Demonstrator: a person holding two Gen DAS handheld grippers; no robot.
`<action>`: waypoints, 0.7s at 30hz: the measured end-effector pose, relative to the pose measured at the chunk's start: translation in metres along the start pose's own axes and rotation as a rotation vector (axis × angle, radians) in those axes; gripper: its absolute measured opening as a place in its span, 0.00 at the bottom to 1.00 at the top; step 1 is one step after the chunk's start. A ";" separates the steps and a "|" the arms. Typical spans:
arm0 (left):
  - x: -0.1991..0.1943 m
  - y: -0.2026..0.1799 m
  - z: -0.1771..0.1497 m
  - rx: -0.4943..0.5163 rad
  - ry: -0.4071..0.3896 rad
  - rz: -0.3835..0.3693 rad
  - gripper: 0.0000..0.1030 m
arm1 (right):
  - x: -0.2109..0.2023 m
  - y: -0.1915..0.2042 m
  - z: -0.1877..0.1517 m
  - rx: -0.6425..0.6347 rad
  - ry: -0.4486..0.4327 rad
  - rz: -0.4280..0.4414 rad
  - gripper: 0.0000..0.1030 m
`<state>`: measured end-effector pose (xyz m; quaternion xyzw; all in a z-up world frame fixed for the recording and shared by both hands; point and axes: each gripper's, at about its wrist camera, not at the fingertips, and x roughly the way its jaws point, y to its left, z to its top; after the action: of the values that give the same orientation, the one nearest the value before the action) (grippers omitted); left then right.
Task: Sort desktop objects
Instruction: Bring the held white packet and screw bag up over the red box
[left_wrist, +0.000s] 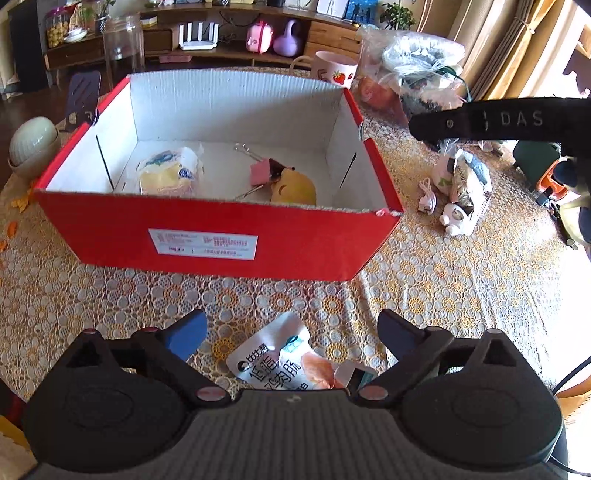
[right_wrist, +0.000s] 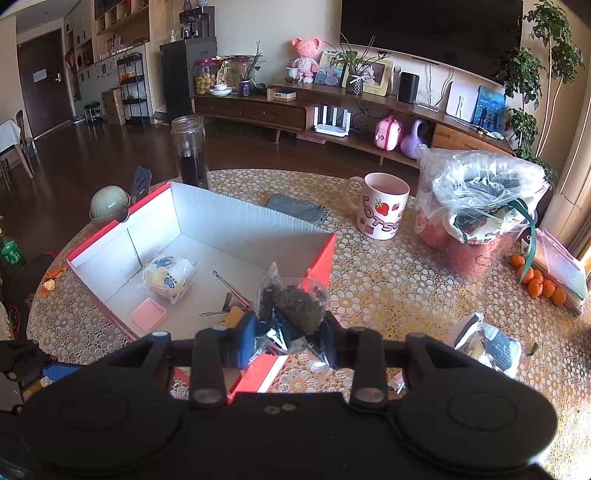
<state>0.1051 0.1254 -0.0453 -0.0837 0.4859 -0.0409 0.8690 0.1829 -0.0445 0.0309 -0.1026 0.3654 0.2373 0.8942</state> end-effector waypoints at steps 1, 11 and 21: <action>0.003 0.001 -0.002 -0.018 0.013 0.003 0.97 | 0.002 0.001 0.001 -0.001 0.000 0.000 0.35; 0.043 0.013 -0.013 -0.224 0.164 0.110 1.00 | 0.013 0.015 0.007 -0.004 -0.009 0.035 0.35; 0.069 0.012 -0.008 -0.378 0.178 0.250 1.00 | 0.021 0.014 0.006 0.016 -0.017 0.063 0.35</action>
<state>0.1340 0.1253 -0.1092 -0.1799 0.5662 0.1515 0.7900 0.1920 -0.0228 0.0201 -0.0820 0.3629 0.2635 0.8900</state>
